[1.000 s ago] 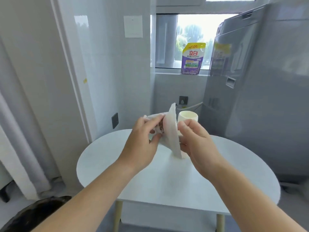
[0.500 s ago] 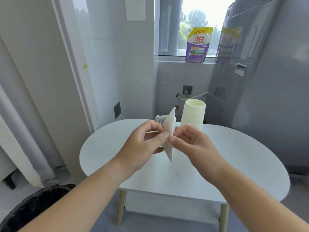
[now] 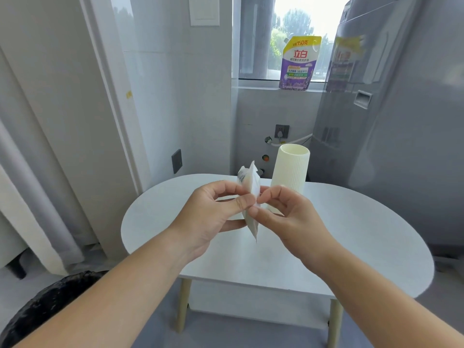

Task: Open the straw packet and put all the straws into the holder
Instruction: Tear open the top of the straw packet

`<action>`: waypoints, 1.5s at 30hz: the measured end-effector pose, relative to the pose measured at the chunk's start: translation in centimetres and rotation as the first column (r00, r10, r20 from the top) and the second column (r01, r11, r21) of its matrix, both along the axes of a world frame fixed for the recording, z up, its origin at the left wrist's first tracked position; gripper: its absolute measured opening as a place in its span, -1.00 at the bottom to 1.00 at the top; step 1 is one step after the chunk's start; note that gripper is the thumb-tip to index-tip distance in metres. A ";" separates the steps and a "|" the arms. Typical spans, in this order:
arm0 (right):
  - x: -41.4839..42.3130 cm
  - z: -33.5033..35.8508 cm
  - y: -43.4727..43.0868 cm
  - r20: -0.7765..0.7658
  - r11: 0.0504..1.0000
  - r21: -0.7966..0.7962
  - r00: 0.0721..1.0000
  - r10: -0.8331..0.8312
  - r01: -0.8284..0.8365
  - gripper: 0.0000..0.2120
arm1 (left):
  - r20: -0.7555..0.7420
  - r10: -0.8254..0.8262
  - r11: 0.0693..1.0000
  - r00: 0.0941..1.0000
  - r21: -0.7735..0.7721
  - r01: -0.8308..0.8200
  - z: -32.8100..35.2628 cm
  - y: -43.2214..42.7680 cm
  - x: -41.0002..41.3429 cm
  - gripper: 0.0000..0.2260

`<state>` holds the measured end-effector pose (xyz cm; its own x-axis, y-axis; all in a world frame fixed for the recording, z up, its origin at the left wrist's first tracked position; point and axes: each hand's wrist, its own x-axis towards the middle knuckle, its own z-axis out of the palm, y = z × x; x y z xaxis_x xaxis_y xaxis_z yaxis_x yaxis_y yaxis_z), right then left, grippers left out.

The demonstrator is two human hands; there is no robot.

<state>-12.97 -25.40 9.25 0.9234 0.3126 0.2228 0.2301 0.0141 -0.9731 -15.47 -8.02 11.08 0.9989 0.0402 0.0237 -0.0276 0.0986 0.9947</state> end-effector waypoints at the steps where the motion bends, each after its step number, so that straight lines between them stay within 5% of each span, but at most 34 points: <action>1: 0.0 0.0 0.0 0.002 1.000 -0.002 1.000 -0.002 0.002 -0.83 | -0.003 0.001 1.000 1.000 -0.005 -0.001 -0.1 0.1 0.0 -0.85; 18: -1.2 0.3 1.5 0.061 0.977 -0.138 0.986 -0.153 0.160 -0.82 | -0.010 0.114 0.987 0.993 0.118 -0.112 -1.1 -1.0 0.3 -0.91; 29: -0.6 -0.5 1.8 0.028 0.941 -0.043 0.942 -0.334 0.335 -0.69 | 0.016 0.251 0.961 0.968 0.119 -0.251 -1.0 -1.5 0.4 -0.85; 33: 0.2 -0.2 0.7 -0.032 0.945 -0.003 0.945 -0.326 0.326 -0.82 | 0.001 0.229 0.969 0.973 0.095 -0.228 -0.6 -0.8 0.3 -0.90; 38: -0.5 -0.5 1.3 0.194 0.932 -0.146 0.933 -0.301 0.331 -0.91 | 0.080 0.172 0.970 0.982 0.160 -0.183 -0.9 -1.9 -0.1 -0.91; 45: 0.1 -0.1 0.5 0.100 0.928 -0.019 0.925 -0.367 0.371 -0.84 | 0.266 0.278 0.868 0.923 0.343 -0.360 -1.4 -1.3 -0.1 -0.88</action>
